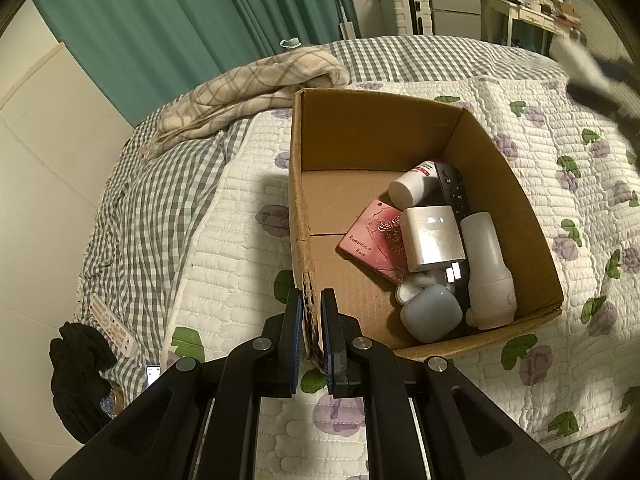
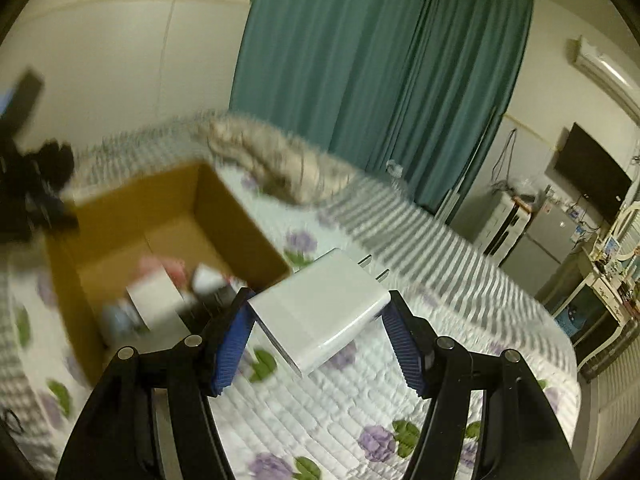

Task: Organize rigid objects
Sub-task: 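Carry the small white charger into the box and release it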

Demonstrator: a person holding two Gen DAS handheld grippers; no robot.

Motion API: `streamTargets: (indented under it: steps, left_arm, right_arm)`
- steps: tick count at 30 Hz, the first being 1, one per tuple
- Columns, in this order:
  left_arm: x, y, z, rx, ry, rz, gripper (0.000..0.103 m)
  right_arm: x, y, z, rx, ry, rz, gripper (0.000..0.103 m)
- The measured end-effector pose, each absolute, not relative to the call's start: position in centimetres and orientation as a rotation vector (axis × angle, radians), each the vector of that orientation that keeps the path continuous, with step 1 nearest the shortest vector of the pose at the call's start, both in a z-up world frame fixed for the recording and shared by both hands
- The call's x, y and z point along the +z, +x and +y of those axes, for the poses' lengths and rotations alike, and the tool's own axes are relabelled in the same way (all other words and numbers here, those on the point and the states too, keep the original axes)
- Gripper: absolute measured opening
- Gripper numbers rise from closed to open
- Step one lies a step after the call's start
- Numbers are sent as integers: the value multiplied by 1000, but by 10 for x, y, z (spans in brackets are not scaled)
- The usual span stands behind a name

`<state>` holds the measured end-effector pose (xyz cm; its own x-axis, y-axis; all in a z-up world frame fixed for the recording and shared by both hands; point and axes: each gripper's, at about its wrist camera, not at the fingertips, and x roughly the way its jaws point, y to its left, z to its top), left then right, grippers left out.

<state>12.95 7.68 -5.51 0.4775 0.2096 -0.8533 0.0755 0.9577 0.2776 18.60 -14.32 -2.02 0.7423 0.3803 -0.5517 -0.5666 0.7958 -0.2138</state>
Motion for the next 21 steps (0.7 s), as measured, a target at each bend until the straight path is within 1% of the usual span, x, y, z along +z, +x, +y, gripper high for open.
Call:
streamTargets:
  steps: [5,9,13,21]
  left_arm:
    - [-53,130,78,83,291,1072,8]
    - [-53,130,79,82,285,1072,8]
    - [-54,130,80,77,278,1070,8]
    - [-55,129,81,71,279,1065,8]
  right_arm:
    - [17,166,-111,649,-325,441,65]
    - [20,165,-84,677,-302,435,65]
    - [3,174,-64,682,-246,484,65]
    - [-61,209,-37,652,-224,646,65]
